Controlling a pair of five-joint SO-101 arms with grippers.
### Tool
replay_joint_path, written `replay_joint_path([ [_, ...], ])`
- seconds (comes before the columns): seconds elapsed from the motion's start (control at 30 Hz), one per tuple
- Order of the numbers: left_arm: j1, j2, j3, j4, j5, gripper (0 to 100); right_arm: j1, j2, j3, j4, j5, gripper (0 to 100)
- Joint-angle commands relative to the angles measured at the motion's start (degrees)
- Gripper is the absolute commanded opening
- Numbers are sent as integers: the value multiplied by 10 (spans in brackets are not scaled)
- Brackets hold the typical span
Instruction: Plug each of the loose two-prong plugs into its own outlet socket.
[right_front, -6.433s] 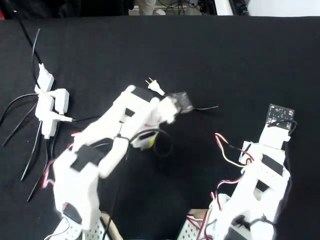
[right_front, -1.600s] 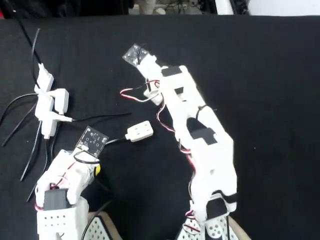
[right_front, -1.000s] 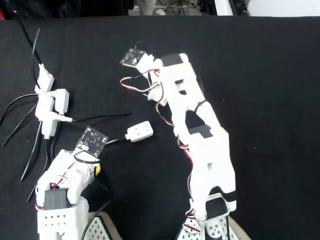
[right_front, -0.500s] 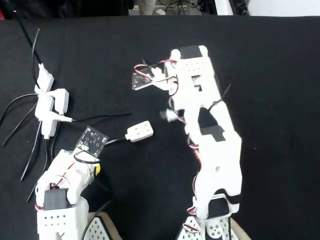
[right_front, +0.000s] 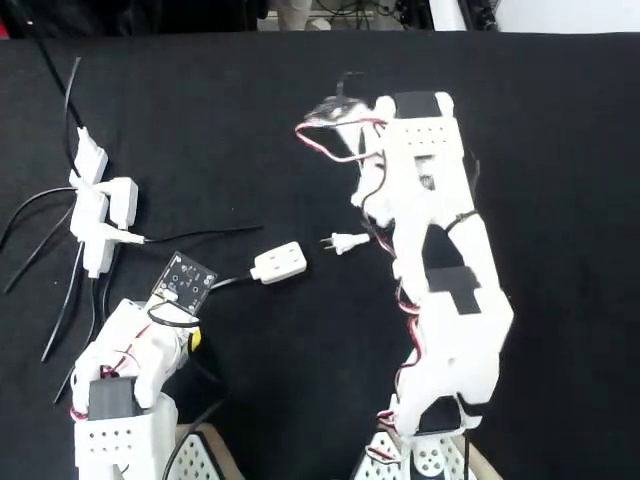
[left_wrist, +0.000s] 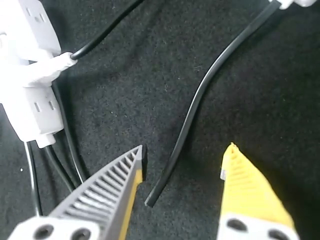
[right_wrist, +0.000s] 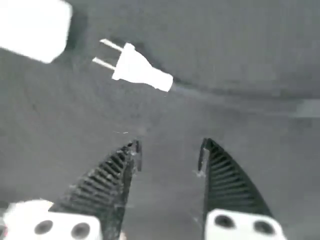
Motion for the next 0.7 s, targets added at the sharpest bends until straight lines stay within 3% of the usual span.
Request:
replay_joint_path([
  [0.0, -4, -4, 1, 1, -3, 253, -11, -48, 39, 18, -261, 194],
  [0.17, -4, -4, 1, 1, -3, 253, -24, -52, 71, 4, -360, 194],
  [0.53, -4, -4, 1, 1, -4, 253, -120, -50, 173, -209, -713, 198],
  [0.67, -4, -4, 1, 1, -4, 253, -127, -50, 211, -257, -798, 195],
])
